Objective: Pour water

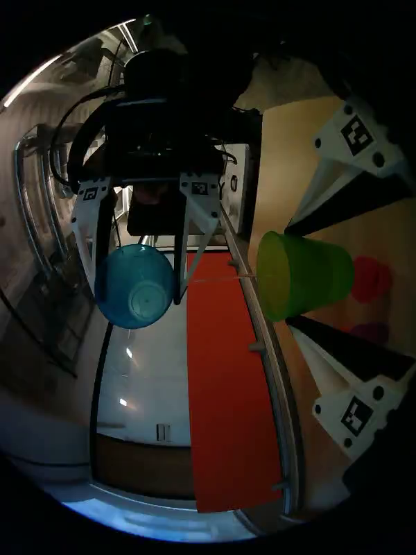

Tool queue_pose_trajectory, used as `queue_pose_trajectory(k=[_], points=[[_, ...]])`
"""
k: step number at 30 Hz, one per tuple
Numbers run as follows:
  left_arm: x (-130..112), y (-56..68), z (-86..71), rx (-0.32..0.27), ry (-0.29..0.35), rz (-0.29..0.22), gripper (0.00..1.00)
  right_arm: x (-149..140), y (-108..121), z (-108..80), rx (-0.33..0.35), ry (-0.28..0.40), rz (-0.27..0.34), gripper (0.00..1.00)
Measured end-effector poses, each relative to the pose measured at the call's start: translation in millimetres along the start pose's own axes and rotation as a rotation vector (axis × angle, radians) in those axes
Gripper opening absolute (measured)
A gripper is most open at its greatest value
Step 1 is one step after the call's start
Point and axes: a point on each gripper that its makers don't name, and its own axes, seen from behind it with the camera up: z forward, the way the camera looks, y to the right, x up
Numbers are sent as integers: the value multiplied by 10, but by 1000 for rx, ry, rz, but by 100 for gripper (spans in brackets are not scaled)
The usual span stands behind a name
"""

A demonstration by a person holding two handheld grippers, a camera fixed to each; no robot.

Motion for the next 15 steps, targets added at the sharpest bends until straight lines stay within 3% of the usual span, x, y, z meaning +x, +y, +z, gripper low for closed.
queue_pose_trajectory(k=[15], points=[[27,10,-21,-2,5,-4,84,46,-21,-4,9,3,0,90]])
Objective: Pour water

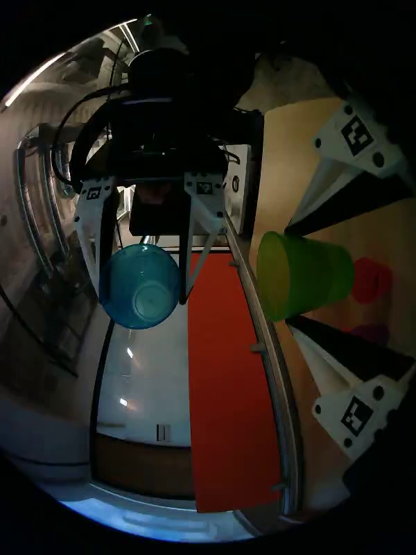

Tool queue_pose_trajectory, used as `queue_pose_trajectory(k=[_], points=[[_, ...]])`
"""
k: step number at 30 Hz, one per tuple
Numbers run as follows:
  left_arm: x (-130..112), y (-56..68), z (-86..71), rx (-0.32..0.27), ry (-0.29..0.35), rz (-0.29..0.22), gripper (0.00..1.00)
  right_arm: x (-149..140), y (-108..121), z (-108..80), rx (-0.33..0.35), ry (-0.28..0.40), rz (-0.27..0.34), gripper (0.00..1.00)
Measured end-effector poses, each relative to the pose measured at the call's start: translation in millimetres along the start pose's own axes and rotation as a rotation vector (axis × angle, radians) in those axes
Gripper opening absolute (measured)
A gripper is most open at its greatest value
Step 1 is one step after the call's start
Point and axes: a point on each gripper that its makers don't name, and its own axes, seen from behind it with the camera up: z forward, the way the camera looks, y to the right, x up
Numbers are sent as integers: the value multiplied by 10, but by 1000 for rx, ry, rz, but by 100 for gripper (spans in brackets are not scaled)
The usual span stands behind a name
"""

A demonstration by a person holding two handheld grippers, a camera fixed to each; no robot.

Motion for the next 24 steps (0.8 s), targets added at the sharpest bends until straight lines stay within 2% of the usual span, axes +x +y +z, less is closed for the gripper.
queue_pose_trajectory(k=[6,10,16,24], points=[[1,9,-10,1,1,0,83,21,19,-42,-9,3,41,90],[11,20,-17,0,0,2,84,10,23,-74,-10,1,119,90],[12,20,-24,3,1,2,84,-41,-7,-138,-5,-1,310,90],[20,-15,-37,9,2,0,84,-119,-105,-228,8,-19,623,90]])
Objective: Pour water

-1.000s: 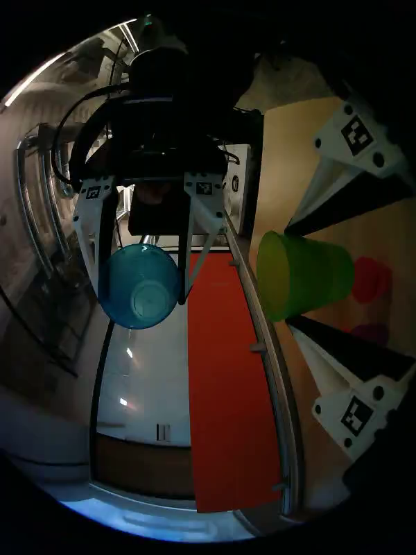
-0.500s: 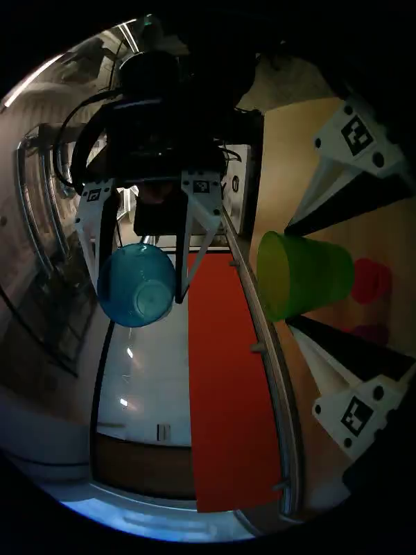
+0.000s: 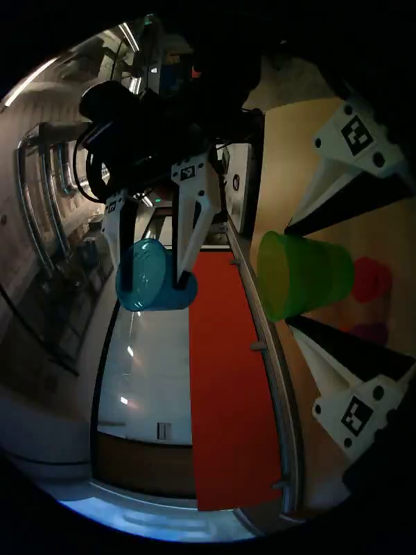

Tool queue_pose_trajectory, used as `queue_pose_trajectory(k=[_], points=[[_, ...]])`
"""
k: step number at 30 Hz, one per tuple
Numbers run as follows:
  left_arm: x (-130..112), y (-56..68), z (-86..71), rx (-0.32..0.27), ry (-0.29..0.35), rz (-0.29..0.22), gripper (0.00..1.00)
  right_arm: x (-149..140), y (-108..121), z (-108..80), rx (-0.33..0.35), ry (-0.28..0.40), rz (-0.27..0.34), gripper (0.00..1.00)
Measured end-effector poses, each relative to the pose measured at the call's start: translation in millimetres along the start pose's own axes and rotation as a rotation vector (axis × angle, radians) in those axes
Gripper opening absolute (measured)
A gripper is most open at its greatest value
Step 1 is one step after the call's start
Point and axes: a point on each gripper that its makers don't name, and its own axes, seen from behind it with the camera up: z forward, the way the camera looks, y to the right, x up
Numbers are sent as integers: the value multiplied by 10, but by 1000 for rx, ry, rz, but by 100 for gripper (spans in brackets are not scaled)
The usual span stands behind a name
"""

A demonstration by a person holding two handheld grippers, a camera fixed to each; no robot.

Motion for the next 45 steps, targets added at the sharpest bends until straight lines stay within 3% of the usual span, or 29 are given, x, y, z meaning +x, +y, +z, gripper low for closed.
queue_pose_trajectory(k=[12,15,21,27,33,45], points=[[14,-10,-23,7,-5,3,84,-201,-8,-156,26,-21,518,90],[17,-6,-30,7,-4,4,84,-259,-25,-188,40,-25,618,90],[13,-7,-30,10,-12,11,84,-382,-72,-239,65,-47,760,90],[6,-18,-17,11,-16,14,84,-441,-107,-281,81,-58,831,90],[-79,-35,-21,9,-45,27,84,-562,-186,-341,91,-85,843,90],[-334,-38,-102,11,-126,41,84,-815,-556,-485,151,-146,879,90]])
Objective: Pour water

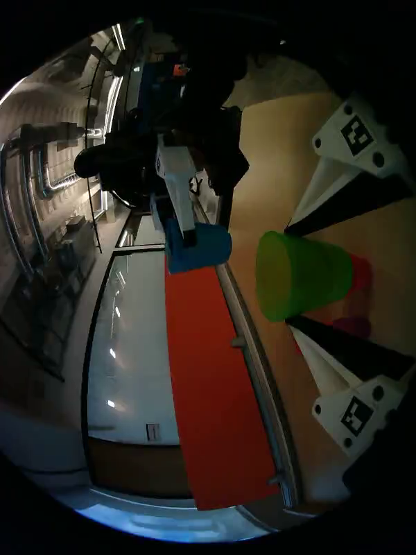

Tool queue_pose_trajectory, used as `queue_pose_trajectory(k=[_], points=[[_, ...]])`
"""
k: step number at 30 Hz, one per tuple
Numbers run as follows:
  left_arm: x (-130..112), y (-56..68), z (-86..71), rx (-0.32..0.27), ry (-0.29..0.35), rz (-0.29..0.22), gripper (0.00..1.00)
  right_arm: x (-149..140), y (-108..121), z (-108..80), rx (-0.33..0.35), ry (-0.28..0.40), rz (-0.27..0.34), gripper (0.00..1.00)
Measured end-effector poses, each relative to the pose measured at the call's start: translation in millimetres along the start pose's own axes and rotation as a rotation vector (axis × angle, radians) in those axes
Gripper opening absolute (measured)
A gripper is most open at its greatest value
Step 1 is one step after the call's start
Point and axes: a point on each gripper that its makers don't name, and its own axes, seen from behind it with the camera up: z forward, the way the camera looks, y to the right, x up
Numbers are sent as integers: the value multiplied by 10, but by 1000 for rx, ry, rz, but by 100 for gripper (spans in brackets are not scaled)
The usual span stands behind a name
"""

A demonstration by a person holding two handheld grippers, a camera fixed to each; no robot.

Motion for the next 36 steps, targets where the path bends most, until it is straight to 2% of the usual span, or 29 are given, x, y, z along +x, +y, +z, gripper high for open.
queue_pose_trajectory(k=[15,24,36], points=[[-504,-2,-54,4,-130,-4,83,-729,-62,-37,20,-110,45,91],[-755,-45,-67,8,-199,-6,84,-1155,-94,-27,22,-181,45,91],[-1117,-31,-42,4,-279,-33,84,-1686,-153,5,42,-278,78,91]])
